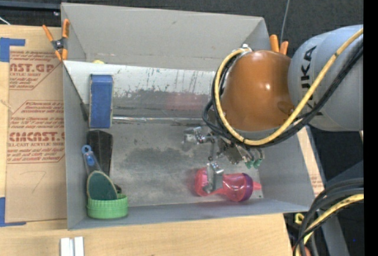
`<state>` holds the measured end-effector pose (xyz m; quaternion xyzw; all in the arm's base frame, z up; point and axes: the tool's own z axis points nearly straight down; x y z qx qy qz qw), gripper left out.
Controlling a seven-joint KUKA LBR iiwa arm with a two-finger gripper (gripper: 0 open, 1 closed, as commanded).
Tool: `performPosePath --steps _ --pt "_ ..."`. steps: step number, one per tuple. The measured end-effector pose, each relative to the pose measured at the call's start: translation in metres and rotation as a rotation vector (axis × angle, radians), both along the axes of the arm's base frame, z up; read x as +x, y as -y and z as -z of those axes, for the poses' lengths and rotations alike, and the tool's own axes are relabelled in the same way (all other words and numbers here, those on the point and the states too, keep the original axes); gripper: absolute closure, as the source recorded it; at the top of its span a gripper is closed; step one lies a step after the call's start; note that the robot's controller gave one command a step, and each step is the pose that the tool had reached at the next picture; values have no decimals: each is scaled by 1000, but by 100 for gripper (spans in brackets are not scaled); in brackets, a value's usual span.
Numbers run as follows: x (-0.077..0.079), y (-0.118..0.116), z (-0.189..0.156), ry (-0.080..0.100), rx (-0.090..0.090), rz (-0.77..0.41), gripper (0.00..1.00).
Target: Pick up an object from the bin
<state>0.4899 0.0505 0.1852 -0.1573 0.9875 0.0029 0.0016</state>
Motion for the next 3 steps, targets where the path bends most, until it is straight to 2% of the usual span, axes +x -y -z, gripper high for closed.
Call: performPosePath --steps 1,2,3 --pt "-7 -9 25 3 -1 -434 0" --pt "1 1 25 2 2 -489 0" --pt "5 9 41 1 2 -417 0"
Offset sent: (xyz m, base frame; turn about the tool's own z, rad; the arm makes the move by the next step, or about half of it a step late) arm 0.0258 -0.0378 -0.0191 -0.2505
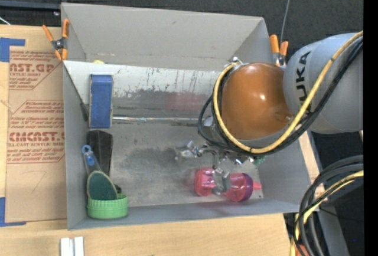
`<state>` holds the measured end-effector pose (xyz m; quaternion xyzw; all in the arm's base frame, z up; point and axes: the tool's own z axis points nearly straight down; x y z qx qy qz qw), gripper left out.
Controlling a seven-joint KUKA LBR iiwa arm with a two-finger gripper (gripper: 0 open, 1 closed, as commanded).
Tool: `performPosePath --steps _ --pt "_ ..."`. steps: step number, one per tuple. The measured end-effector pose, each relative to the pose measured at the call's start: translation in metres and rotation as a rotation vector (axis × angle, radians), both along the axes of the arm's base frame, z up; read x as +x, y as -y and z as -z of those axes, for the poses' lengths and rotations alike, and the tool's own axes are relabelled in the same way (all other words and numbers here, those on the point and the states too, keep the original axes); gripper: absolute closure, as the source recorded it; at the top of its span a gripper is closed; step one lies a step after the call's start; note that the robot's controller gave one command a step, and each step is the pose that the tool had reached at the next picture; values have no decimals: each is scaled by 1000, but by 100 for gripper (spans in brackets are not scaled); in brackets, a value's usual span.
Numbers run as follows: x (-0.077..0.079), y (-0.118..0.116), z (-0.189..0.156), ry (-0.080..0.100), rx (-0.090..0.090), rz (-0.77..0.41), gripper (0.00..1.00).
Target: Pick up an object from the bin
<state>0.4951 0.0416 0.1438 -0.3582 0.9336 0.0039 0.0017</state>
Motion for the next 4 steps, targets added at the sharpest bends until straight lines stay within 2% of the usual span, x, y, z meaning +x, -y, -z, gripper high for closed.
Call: performPosePath --steps 1,2,3,4 --pt "32 16 -2 3 2 105 0" --pt "-11 63 30 -10 -1 272 0" --pt "24 104 46 12 5 69 100" --pt "24 104 46 12 6 69 100"
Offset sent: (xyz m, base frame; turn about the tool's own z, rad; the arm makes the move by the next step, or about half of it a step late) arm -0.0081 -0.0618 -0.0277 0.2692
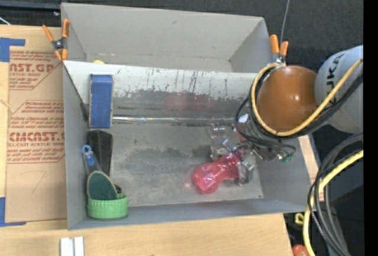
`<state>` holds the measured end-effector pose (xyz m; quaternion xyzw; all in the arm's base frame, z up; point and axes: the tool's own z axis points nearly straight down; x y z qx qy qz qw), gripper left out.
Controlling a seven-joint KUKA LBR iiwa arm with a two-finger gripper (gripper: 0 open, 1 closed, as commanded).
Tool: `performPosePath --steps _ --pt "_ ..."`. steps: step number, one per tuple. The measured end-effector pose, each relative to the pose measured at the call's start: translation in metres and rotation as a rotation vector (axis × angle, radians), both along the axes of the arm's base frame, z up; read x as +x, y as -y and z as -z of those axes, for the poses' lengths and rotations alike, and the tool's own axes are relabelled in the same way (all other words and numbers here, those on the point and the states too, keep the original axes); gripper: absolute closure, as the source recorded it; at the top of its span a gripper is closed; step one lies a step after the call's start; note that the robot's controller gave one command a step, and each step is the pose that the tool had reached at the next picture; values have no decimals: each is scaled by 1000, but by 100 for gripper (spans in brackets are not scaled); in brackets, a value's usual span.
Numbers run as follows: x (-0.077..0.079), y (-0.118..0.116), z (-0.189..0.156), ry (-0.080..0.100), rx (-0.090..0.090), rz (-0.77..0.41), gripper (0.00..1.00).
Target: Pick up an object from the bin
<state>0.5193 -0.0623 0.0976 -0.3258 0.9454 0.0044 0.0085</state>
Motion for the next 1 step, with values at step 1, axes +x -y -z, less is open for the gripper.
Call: performPosePath --steps 1 --pt "-8 3 11 3 2 8 100"
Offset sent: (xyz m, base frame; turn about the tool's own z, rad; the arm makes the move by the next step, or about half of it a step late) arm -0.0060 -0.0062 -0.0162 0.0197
